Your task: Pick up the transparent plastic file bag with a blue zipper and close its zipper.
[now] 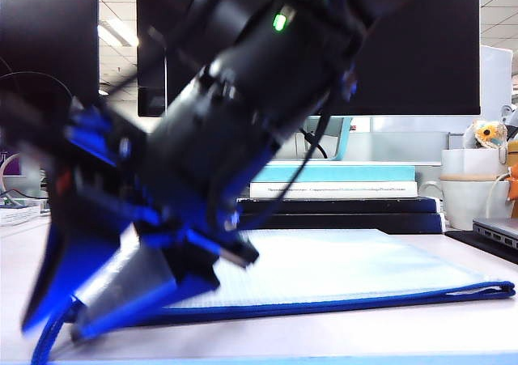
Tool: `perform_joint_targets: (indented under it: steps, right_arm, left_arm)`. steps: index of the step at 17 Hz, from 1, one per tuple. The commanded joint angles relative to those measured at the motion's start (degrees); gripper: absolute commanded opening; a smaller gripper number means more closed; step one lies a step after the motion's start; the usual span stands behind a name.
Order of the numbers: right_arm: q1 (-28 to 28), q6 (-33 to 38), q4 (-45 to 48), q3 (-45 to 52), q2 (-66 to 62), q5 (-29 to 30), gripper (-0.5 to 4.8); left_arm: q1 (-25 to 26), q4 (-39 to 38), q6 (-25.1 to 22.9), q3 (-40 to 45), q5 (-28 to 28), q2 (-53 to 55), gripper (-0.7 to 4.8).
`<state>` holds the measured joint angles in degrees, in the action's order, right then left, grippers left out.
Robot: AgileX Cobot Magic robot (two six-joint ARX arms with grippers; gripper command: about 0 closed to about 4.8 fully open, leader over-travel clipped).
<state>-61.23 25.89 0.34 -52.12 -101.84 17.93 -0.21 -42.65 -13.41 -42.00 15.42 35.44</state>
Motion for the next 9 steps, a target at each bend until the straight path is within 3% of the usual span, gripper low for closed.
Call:
perform_joint_targets:
  steps: [1,2,3,4,6,7,8,9]
  right_arm:
    - [-0.1,0.1,2.2,-0.3,-0.7,-0.2,1.46]
    - [-0.1,0.1,3.0,-0.3,-1.0,-0.3,1.41]
    - [-0.1,0.1,3.9,-0.3,-1.5,-0.7,0.48]
    - [-0.1,0.0,4.1,-0.3,-1.8,-1.6,-0.08]
    - [-0.1,0.1,4.2,-0.3,-2.4,-1.1,-0.06]
    - [-0.1,0.1,4.0,-0.3,-2.4,-1.1,-0.06]
    - [0.0,0.0,4.2,-0.3,-1.9,0.0,-0.06]
    - [0.2,0.1,4.0,-0.3,-1.4,0.6,-0.06]
  left_arm:
    - [-0.1,0.3,0.2,-0.3,0.3,-0.1,-0.05]
    - [-0.1,0.3,0.2,-0.3,0.3,-0.1,-0.05]
    - [-0.1,0.3,0.2,-0.3,0.3,-0.1,-0.05]
    - [-0.1,0.3,0.3,-0.3,0.5,-0.1,-0.05]
    - [-0.1,0.3,0.3,-0.3,0.5,-0.1,-0.04]
    - [-0.1,0.3,0.3,-0.3,1.0,-0.1,0.22]
    - [-0.1,0.3,-0.1,-0.3,2.8,-0.1,1.17]
    - [-0.1,0.3,-0.3,-0.3,3.9,-0.1,1.67]
